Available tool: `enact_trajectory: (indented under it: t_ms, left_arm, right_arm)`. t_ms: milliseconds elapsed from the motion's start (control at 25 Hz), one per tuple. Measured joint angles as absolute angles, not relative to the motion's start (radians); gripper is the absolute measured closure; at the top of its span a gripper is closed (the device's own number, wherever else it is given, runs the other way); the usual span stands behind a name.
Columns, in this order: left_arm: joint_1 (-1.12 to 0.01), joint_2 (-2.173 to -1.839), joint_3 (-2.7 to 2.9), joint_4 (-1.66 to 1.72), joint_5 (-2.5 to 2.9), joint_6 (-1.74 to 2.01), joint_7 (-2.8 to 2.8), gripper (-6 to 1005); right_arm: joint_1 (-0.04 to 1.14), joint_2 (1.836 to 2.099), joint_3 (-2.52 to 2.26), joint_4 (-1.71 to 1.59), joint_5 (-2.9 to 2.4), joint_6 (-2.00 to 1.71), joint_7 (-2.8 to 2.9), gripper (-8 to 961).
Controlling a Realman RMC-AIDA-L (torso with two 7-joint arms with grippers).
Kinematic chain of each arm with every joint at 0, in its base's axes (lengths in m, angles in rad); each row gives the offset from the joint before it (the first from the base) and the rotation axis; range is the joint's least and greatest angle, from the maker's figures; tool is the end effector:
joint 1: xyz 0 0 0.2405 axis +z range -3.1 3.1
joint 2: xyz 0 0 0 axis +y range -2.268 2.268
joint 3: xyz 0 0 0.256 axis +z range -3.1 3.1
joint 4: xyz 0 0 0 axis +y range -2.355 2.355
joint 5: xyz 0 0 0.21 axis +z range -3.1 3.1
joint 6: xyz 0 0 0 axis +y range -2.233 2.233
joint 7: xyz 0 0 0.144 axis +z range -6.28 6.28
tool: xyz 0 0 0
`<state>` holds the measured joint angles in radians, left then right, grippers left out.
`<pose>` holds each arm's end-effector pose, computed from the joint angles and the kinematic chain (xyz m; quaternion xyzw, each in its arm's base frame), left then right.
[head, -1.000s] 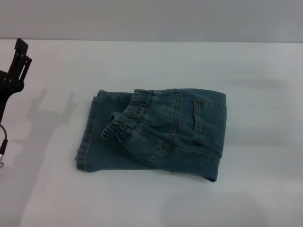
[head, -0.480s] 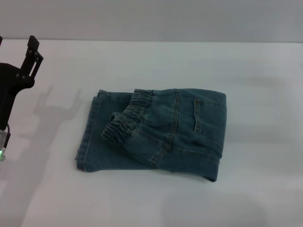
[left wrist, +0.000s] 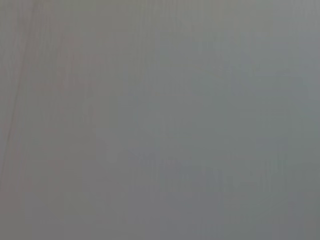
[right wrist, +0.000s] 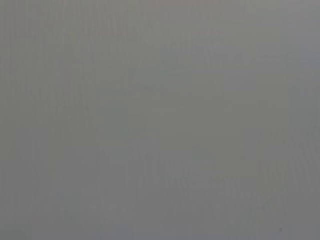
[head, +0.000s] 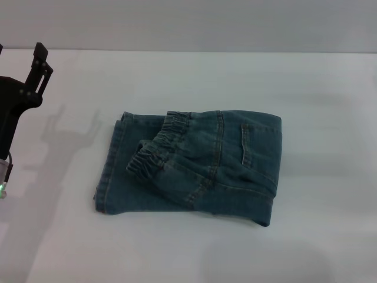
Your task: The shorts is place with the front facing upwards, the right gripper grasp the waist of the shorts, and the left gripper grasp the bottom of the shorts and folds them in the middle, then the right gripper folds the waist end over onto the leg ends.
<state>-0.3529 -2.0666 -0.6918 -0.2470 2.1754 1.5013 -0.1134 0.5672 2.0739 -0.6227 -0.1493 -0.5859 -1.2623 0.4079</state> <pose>-0.2981 0.2972 0.0030 -0.6513 -0.1435 -0.4153 0.6187 0.3134 0.3770 0.0728 -0.5823 0.2098 0.4168 0.6657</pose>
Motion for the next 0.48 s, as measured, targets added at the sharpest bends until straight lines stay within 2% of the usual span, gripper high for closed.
enact_trajectory:
  t_ms: [480]
  left_arm:
    - [-0.351,-2.068,-0.697,-0.252,2.175,1.501,-0.117,199]
  right_arm:
    - [0.567,2.074,-0.625,-0.147,-0.586,-1.265,0.389,235]
